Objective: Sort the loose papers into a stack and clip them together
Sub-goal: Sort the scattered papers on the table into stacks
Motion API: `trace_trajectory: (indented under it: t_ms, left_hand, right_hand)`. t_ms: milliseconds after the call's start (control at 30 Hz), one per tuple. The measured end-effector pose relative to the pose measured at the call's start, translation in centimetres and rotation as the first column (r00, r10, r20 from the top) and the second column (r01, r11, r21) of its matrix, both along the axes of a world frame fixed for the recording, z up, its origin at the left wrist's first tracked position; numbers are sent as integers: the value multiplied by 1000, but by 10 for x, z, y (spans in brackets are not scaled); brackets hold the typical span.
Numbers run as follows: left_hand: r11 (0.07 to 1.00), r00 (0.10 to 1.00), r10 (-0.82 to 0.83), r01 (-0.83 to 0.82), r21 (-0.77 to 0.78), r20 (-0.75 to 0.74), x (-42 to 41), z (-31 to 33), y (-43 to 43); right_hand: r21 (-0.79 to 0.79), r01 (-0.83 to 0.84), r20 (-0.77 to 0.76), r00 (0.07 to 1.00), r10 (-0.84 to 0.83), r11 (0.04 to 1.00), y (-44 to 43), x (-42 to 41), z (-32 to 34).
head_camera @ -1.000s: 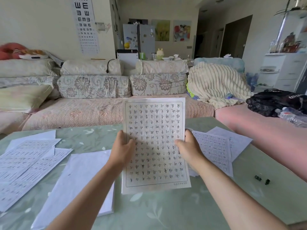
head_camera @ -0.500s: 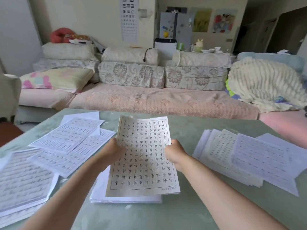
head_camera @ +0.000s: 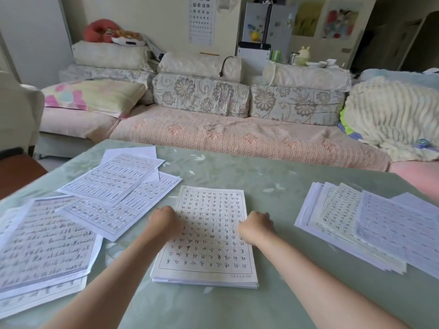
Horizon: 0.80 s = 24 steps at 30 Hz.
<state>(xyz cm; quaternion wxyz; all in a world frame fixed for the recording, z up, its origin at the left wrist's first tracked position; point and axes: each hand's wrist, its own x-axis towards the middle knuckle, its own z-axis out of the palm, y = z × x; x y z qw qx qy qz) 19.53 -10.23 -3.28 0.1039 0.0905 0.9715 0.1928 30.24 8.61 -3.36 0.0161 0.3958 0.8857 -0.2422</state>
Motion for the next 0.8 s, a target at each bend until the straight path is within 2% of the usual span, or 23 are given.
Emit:
trace_trajectory:
  t_ms: [200, 300, 400, 533, 667, 800]
  left_hand:
    - [996, 995, -85, 83, -32, -54, 17, 5, 4]
    - [989, 987, -125, 117, -87, -101, 27, 13, 10]
    - [987, 970, -136, 151, 60, -202, 37, 23, 29]
    - [924, 933, -209, 286, 252, -292, 63, 32, 84]
    - [846, 885, -367, 446, 292, -287, 99, 38, 164]
    - [778, 815, -533, 578, 247, -227, 132, 34, 243]
  right_hand:
    - [-199, -75, -159, 986, 43, 977, 10, 11, 3]
    - [-216, -115, -195, 978, 72, 970, 20, 27, 11]
    - [-124, -148, -217, 969, 119, 981, 49, 47, 17]
    - [3, -117, -252, 961, 114, 993, 97, 88, 31]
    - [142, -6, -222, 974, 38, 990, 158, 134, 34]
    - [236, 52, -125, 992, -22, 970, 216, 186, 27]
